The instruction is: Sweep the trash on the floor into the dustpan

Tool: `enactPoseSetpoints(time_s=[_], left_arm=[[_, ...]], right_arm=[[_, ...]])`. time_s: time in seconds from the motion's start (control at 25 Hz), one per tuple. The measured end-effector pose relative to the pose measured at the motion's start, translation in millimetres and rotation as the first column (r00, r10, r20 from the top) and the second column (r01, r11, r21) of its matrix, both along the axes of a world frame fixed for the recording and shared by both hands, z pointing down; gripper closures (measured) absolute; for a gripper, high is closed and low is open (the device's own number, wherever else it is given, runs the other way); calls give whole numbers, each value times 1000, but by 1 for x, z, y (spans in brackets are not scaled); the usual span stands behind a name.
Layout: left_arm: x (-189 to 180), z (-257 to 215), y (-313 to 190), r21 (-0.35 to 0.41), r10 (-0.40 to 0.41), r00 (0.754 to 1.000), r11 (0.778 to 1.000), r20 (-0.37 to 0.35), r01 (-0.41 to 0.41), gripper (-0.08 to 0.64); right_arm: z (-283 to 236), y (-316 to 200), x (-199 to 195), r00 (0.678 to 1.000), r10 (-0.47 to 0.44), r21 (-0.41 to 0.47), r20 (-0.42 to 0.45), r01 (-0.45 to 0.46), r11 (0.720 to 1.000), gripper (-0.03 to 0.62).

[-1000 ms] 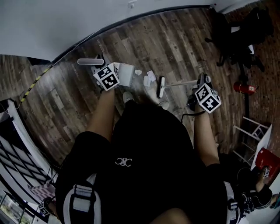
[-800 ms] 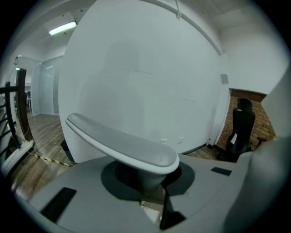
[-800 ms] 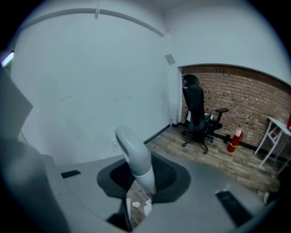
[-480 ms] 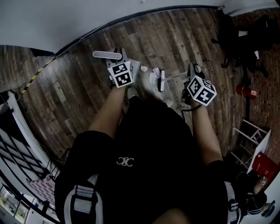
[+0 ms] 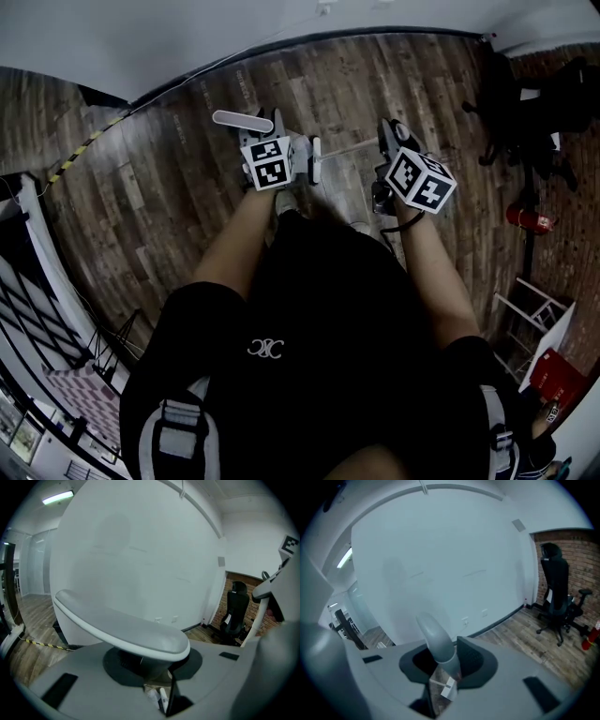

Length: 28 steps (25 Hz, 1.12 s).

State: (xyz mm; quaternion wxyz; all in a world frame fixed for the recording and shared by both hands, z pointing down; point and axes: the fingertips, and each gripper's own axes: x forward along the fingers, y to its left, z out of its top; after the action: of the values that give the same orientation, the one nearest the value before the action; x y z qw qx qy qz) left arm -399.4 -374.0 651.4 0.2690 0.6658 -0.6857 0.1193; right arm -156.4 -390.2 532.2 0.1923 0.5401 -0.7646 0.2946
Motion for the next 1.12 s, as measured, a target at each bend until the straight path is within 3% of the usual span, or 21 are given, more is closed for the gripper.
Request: enactPoseSetpoints(time_s=[0.16, 0.32, 0.6, 0.76, 0.92, 1.12], left_arm=[[-1, 2, 5, -5, -5, 1000, 1000, -2, 5, 469], [0, 2, 11, 3, -3, 1000, 1000, 5, 3, 469], [-4, 2, 20, -42, -16, 999, 999, 32, 17, 479], [-5, -20, 23, -65, -90, 995, 994, 46, 93, 486], [25, -65, 19, -43, -82, 993, 995, 86, 86, 494], [92, -143, 9, 90, 10, 985, 996, 171, -26, 505]], right_arm=[[0, 4, -7, 997, 5, -9, 72, -4, 1000, 492], [-10, 6, 5, 998, 5, 32, 66, -7, 999, 499], [-42, 15, 57, 997, 62, 115, 48, -68, 991, 509], [-64, 23, 91, 998, 51, 169, 38, -57, 984, 512], [-83, 29, 125, 1000, 20, 228, 8, -21, 973, 514], [-104, 32, 174, 999, 13, 304, -44, 1, 953, 515]])
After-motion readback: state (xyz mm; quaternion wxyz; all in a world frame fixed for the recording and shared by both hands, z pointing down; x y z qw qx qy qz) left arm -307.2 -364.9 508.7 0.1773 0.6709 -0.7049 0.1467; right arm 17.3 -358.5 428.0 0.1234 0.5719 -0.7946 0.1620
